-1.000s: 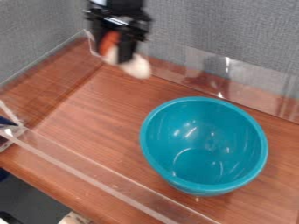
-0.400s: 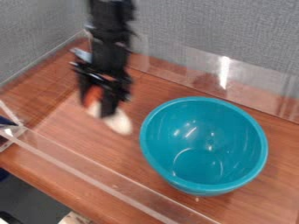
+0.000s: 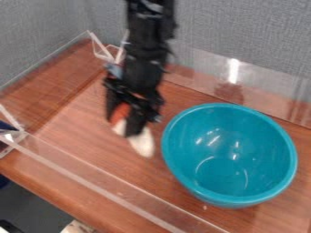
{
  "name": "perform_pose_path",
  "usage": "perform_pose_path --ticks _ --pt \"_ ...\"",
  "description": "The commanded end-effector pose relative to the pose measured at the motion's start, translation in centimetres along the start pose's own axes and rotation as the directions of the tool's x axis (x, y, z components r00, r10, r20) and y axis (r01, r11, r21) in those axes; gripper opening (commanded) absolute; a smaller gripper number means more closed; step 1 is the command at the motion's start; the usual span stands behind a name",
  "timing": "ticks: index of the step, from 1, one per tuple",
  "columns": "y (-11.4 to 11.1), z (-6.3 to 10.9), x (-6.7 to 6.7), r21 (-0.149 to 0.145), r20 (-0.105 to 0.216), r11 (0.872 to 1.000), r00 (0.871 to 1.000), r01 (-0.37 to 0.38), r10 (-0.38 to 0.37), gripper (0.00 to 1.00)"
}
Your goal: Remove the mushroom from inside the blue bowl and put it on the table
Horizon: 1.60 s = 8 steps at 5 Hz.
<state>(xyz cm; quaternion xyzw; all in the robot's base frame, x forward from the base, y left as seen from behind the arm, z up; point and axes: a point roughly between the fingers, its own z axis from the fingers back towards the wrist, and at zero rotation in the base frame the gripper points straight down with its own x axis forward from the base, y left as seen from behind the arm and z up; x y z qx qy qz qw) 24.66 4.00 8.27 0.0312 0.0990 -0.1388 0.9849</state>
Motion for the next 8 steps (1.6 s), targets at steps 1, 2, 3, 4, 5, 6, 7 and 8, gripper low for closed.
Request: perform_pose_path --ticks 1,2,3,4,5,6,7,8 --pt "4.3 1.2 -2.3 0.007 0.059 0.998 0.996 -0.068 0.067 0.00" --pt "1.9 2.8 -1.5 0.020 0.090 1.000 0.996 0.006 -0.007 0.00" --pt "0.6 2.4 0.0 0.027 0.092 0.999 0.995 0.043 -0.046 0.00" --pt "-0.3 1.8 1.1 0.032 0.085 0.997 0.994 0.064 -0.067 0.00" --pt "-0.3 1.3 1.4 0.035 0.084 0.996 0.993 0.077 -0.080 0.00" --pt "0.0 1.0 1.5 0.033 0.084 0.996 0.993 0.078 -0.080 0.00" --pt "0.3 0.8 1.5 0.030 0.085 0.997 0.993 0.076 -0.079 0.00" --pt "0.5 0.5 1.5 0.028 0.087 0.997 0.993 0.074 -0.076 0.00"
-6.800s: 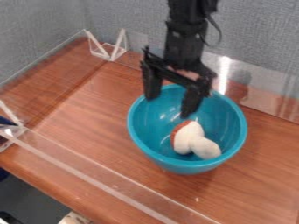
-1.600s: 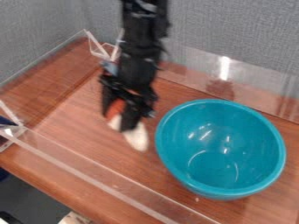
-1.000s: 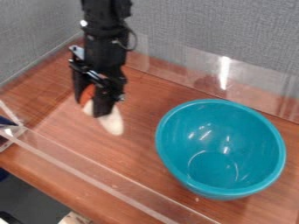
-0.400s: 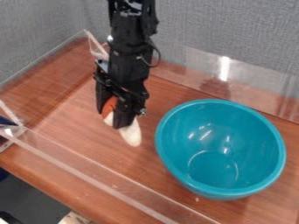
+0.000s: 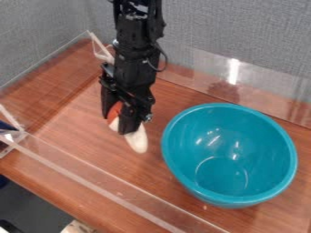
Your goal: Remove the mushroom from inside the blue bowl and put it on the table
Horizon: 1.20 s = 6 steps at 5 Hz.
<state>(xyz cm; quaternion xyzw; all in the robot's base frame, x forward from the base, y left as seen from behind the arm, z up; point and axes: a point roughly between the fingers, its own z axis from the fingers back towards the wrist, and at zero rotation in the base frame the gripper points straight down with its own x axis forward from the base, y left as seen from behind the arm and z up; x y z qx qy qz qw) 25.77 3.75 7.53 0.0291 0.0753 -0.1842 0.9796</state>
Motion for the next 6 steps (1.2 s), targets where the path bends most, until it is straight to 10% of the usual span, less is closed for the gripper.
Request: perform_pose_path --ticks 1,3,4,6 --pt "0.7 0.7 0.2 0.013 0.039 1.000 0.999 -0.017 0.017 0.00" --pt "1.1 0.4 0.2 0.010 0.043 1.000 0.999 -0.014 0.013 0.00" --pt "1.2 0.4 0.3 0.006 0.041 1.000 0.999 -0.019 0.019 1.00" --pt "2.2 2.5 0.0 -0.006 0.082 0.998 0.994 -0.066 0.066 1.00"
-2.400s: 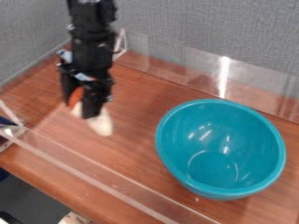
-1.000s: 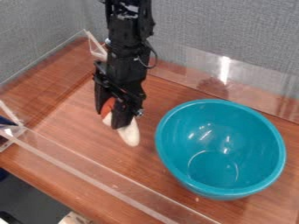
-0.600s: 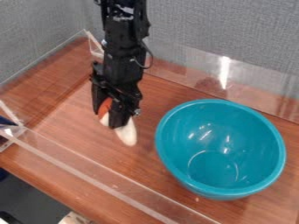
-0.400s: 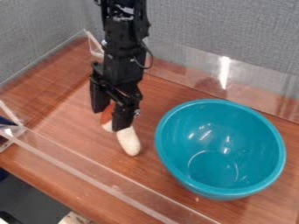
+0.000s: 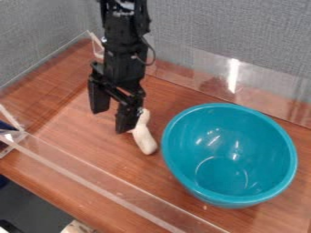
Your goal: Remove the mushroom from inside the blue bowl and put it on the table
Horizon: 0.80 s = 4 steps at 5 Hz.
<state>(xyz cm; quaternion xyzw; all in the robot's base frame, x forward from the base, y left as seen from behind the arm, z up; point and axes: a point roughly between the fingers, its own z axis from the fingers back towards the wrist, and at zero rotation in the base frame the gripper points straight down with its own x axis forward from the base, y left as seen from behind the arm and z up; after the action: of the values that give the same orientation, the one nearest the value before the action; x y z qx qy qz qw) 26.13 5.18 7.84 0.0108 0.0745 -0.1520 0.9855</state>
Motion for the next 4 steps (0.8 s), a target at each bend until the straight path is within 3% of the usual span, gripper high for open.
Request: perform_pose_path --ticks 1,2,3,4 --pt "1.0 4.2 0.2 0.046 0.110 0.998 0.994 -0.030 0.025 1.00" --pt "1.9 7.3 0.2 0.060 0.149 0.996 0.987 -0.064 0.054 1.00" --pt "2.2 6.5 1.2 0.065 0.164 0.997 0.986 -0.031 0.020 1.00" --pt "2.0 6.5 1.6 0.062 0.179 0.997 0.983 -0.049 0.038 1.00"
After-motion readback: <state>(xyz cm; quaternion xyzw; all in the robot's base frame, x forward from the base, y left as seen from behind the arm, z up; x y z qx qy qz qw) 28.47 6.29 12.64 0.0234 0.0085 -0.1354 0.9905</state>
